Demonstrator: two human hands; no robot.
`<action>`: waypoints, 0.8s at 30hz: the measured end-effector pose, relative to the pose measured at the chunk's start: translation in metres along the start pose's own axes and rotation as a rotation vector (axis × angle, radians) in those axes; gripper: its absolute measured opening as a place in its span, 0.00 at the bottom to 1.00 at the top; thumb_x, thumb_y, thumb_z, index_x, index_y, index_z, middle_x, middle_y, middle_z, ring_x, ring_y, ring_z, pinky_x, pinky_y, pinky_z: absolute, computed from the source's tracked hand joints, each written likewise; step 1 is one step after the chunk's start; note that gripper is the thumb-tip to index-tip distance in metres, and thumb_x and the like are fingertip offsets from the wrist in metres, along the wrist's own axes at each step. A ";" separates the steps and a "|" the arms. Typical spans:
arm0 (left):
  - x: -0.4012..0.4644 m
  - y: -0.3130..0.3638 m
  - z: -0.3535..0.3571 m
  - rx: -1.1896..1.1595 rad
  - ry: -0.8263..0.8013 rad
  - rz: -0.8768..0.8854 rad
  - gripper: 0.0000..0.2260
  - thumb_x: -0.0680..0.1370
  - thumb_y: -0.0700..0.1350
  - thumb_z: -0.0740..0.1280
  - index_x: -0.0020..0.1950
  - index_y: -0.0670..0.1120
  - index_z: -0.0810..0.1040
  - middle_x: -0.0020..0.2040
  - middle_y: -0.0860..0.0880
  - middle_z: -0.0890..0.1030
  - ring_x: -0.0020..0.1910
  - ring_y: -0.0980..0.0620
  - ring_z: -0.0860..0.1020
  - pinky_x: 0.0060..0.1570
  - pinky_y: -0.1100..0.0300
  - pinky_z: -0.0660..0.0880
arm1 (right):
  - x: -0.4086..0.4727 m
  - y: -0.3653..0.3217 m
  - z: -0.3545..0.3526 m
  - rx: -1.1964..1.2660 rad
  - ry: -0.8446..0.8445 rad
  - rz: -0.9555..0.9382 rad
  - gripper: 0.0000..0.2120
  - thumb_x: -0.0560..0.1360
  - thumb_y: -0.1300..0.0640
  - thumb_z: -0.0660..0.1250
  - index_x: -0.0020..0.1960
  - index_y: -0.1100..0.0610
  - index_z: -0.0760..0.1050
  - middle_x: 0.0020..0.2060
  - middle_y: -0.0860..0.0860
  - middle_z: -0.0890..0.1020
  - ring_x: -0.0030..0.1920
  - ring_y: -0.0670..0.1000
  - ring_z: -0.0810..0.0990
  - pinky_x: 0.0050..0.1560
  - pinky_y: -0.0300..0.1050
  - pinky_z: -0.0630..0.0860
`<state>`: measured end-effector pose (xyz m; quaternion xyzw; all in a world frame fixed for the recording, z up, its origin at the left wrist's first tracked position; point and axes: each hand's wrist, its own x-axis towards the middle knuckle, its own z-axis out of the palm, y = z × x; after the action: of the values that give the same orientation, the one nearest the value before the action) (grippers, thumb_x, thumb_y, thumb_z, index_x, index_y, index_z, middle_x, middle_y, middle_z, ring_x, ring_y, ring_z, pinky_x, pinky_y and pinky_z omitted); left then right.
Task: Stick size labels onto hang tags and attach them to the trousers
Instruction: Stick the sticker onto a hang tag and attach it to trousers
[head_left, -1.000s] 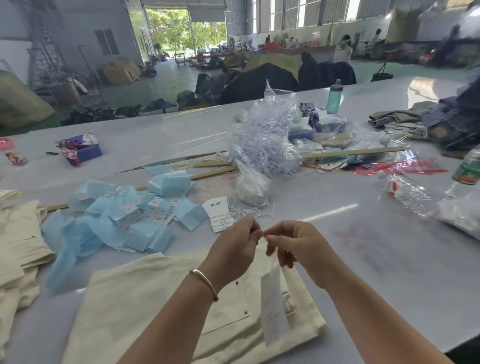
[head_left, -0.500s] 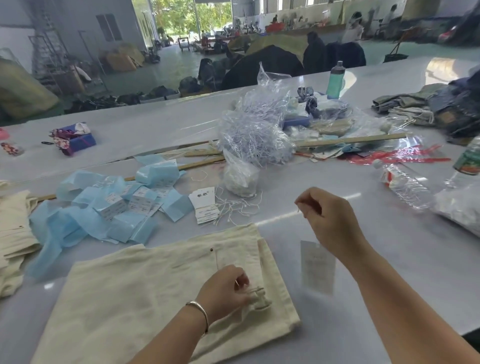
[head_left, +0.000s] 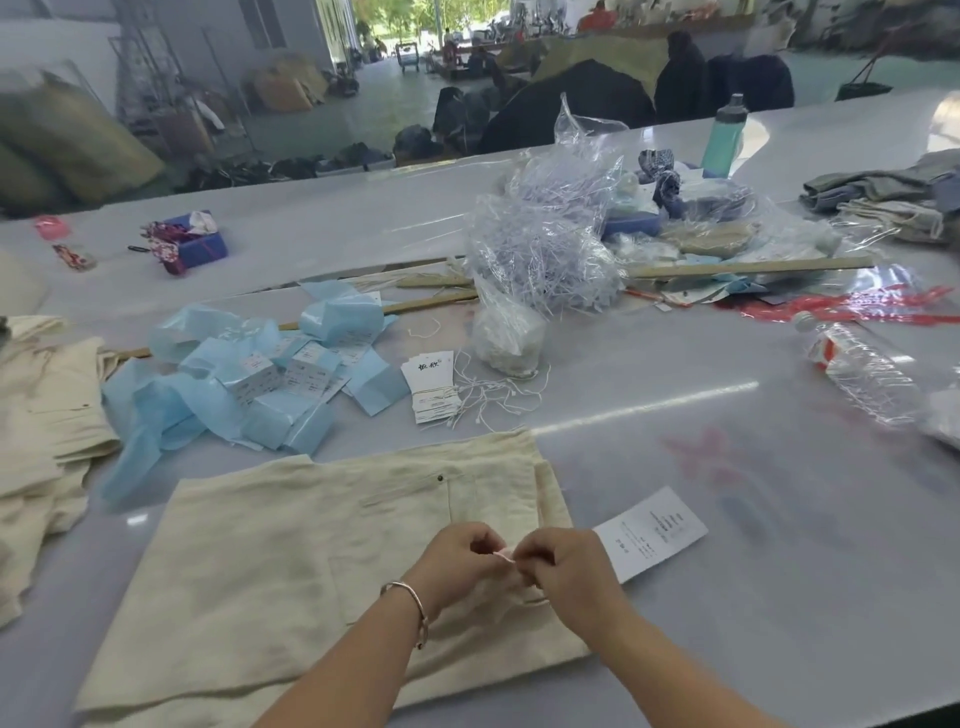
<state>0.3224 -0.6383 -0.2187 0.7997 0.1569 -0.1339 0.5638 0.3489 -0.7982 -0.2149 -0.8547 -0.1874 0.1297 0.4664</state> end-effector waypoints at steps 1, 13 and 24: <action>0.001 0.000 0.000 -0.029 -0.006 -0.046 0.06 0.73 0.36 0.71 0.39 0.46 0.78 0.33 0.51 0.77 0.27 0.61 0.71 0.28 0.70 0.67 | 0.001 0.002 0.005 -0.036 0.019 -0.019 0.08 0.72 0.65 0.68 0.41 0.55 0.84 0.32 0.45 0.81 0.35 0.43 0.78 0.41 0.41 0.76; 0.017 -0.003 -0.021 -0.337 -0.187 -0.266 0.12 0.80 0.32 0.60 0.44 0.42 0.82 0.31 0.49 0.80 0.27 0.58 0.75 0.29 0.68 0.71 | 0.003 0.007 0.034 -0.401 0.316 -0.369 0.13 0.57 0.69 0.80 0.29 0.59 0.77 0.26 0.51 0.77 0.25 0.51 0.76 0.21 0.39 0.70; 0.028 0.003 -0.023 0.062 -0.253 -0.201 0.15 0.72 0.32 0.65 0.40 0.49 0.87 0.29 0.49 0.77 0.27 0.57 0.74 0.31 0.64 0.76 | -0.002 0.025 0.048 -0.383 0.490 -0.432 0.09 0.69 0.60 0.65 0.31 0.55 0.78 0.28 0.48 0.76 0.26 0.49 0.75 0.25 0.41 0.69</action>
<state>0.3501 -0.6146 -0.2189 0.7738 0.1595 -0.2940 0.5379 0.3327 -0.7751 -0.2613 -0.8728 -0.2672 -0.2171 0.3459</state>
